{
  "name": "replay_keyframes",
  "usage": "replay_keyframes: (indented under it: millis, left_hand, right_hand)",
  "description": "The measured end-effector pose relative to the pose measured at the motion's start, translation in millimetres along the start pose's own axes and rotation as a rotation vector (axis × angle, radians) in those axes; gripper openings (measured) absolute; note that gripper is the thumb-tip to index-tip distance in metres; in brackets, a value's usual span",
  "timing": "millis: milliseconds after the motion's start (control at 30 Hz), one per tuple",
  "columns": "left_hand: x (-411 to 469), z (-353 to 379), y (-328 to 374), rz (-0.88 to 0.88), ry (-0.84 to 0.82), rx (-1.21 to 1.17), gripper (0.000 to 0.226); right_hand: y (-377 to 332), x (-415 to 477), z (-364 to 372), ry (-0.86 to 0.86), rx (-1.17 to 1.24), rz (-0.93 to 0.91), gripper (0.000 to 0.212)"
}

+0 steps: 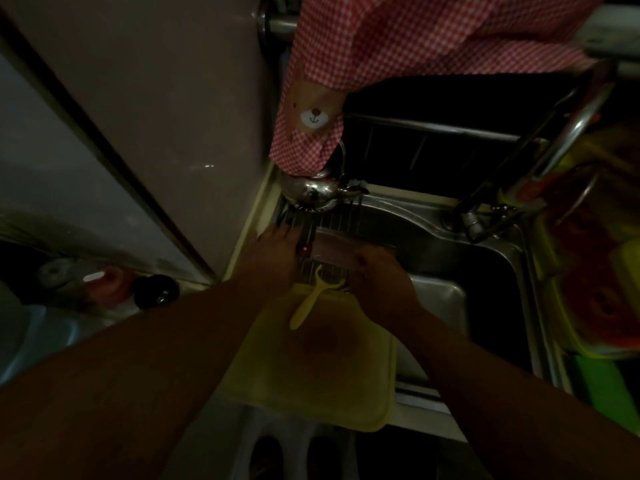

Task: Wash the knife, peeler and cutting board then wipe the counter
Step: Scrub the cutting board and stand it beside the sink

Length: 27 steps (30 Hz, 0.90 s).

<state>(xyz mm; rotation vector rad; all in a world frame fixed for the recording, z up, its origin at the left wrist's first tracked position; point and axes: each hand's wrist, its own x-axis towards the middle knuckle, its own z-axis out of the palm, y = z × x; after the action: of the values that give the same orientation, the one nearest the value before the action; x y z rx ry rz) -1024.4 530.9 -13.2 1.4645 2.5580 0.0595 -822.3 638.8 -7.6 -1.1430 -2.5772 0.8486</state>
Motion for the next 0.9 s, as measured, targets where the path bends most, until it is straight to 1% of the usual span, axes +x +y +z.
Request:
replay_keyframes:
  millis: [67,133,200,267,300,367,433,467,500,567,600,633,700,733,767,800,833,867,900]
  left_hand:
    - [16,-4,-4,0.015,-0.133,0.152,0.055]
    - [24,-7,-3,0.034,-0.178,0.251,0.055]
    - [25,-8,-5,0.066,-0.164,0.288,0.056]
    - [23,-12,-10,0.127,-0.107,0.286,0.053]
    - [20,-16,-11,0.169,-0.078,0.263,0.05]
    - [14,-35,-5,0.241,-0.078,0.157,0.043]
    - [4,-61,14,0.272,-0.127,0.092,0.039]
    - [-2,-73,26,0.282,-0.128,0.093,0.038]
    - [-8,-81,38,0.295,-0.093,0.112,0.037]
    - [-21,-92,58,0.318,0.03,0.162,0.035]
    - [-29,-97,63,0.327,0.073,0.177,0.035]
    - [-39,-101,66,0.325,0.091,0.175,0.036]
    - [-60,-102,61,0.319,0.078,0.198,0.04]
    - [-71,-102,55,0.304,0.079,0.207,0.043]
    - [-80,-101,47,0.277,0.085,0.198,0.043]
    - [-86,-99,41,0.218,0.092,0.168,0.042]
    - [-91,-97,39,0.155,0.086,0.117,0.041]
    - [-96,-94,42,0.096,0.067,0.081,0.039]
    - [-101,-94,51,0.04,0.06,0.029,0.038]
  right_hand:
    - [9,-4,-5,-0.011,0.03,0.012,0.019]
    - [20,-7,-8,-0.006,0.052,0.031,0.019]
    - [29,-8,-10,-0.026,0.037,0.093,0.018]
    - [36,-8,-10,-0.03,0.018,0.126,0.017]
    - [36,-9,-11,-0.022,0.022,0.135,0.018]
    - [31,-10,-17,0.018,0.037,0.154,0.02]
    - [17,-14,-27,0.109,0.01,0.114,0.035]
    - [6,-16,-31,0.163,-0.004,0.042,0.046]
    - [-6,-19,-37,0.189,-0.014,-0.057,0.057]
    - [-23,-23,-40,0.12,-0.114,-0.207,0.075]
    - [-21,-26,-40,0.063,-0.176,-0.209,0.079]
    - [-12,-28,-40,0.011,-0.218,-0.142,0.078]
    - [13,-34,-49,-0.08,-0.284,0.138,0.068]
    - [24,-40,-55,-0.097,-0.293,0.263,0.061]
    - [30,-46,-60,-0.06,-0.263,0.333,0.051]
    - [31,-52,-63,0.004,-0.197,0.349,0.041]
    - [21,-59,-65,0.04,-0.05,0.34,0.034]
    - [3,-64,-66,0.016,0.193,0.364,0.036]
    - [-19,-67,-65,-0.076,0.532,0.432,0.044]
